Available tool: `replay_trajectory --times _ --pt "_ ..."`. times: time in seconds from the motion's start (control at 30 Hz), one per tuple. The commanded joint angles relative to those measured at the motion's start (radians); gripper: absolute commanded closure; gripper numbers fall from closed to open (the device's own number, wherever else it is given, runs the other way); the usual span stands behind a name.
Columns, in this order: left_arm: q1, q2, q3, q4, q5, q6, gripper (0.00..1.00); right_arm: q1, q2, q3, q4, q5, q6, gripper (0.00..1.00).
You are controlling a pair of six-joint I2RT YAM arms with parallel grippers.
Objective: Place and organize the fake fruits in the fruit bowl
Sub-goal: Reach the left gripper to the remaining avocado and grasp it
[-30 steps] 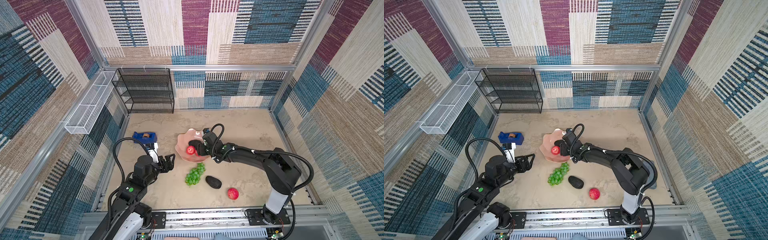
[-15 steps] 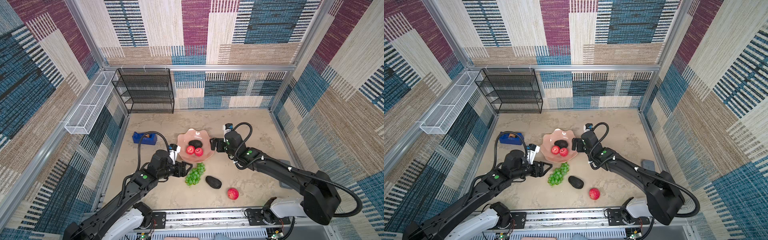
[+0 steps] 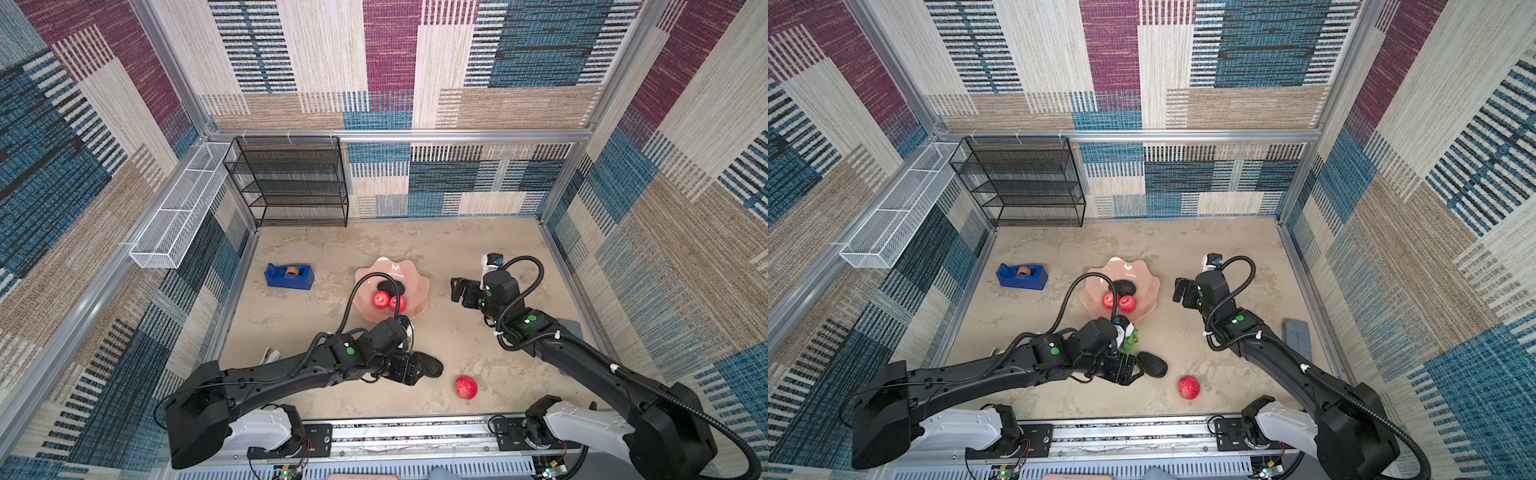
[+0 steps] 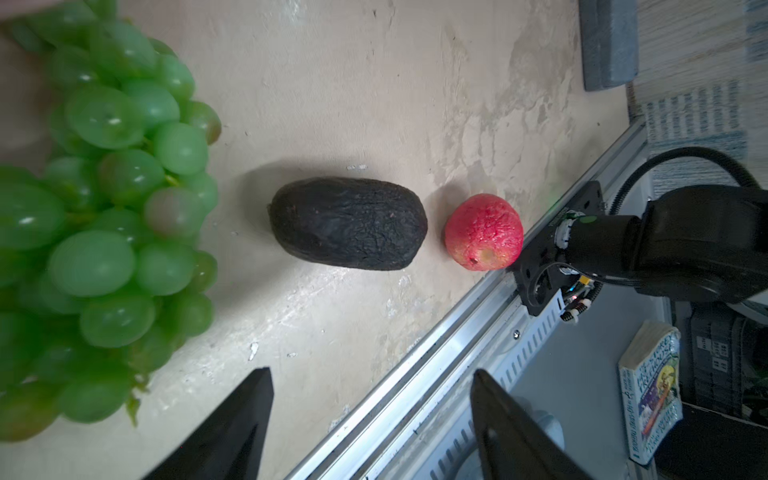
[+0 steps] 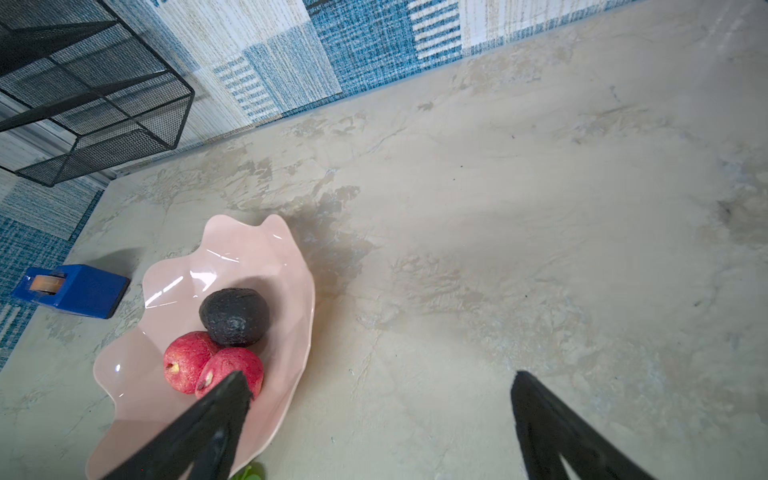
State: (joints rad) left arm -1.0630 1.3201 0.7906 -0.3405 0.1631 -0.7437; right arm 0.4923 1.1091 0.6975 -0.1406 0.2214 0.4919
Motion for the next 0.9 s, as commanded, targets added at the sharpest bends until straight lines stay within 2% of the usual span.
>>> replay_trajectory --times 0.0,0.27,0.57,0.7,0.87 --pt "-0.006 0.070 0.040 -0.010 -0.026 -0.073 0.21 -0.004 -0.036 -0.018 0.014 -0.013 -0.012 0.00" --pt "-0.004 0.234 0.156 -0.061 -0.041 -0.048 0.15 -0.013 -0.109 -0.052 0.005 -0.011 -0.025 0.00" --pt "0.021 0.375 0.256 -0.093 0.005 -0.015 0.15 -0.024 -0.142 -0.063 -0.005 0.005 -0.041 0.00" --pt "0.031 0.409 0.277 -0.085 0.026 -0.004 0.24 -0.029 -0.146 -0.066 -0.003 0.006 -0.047 0.00" --pt "0.033 0.422 0.291 -0.070 0.042 0.015 0.46 -0.034 -0.141 -0.070 0.002 0.004 -0.049 0.00"
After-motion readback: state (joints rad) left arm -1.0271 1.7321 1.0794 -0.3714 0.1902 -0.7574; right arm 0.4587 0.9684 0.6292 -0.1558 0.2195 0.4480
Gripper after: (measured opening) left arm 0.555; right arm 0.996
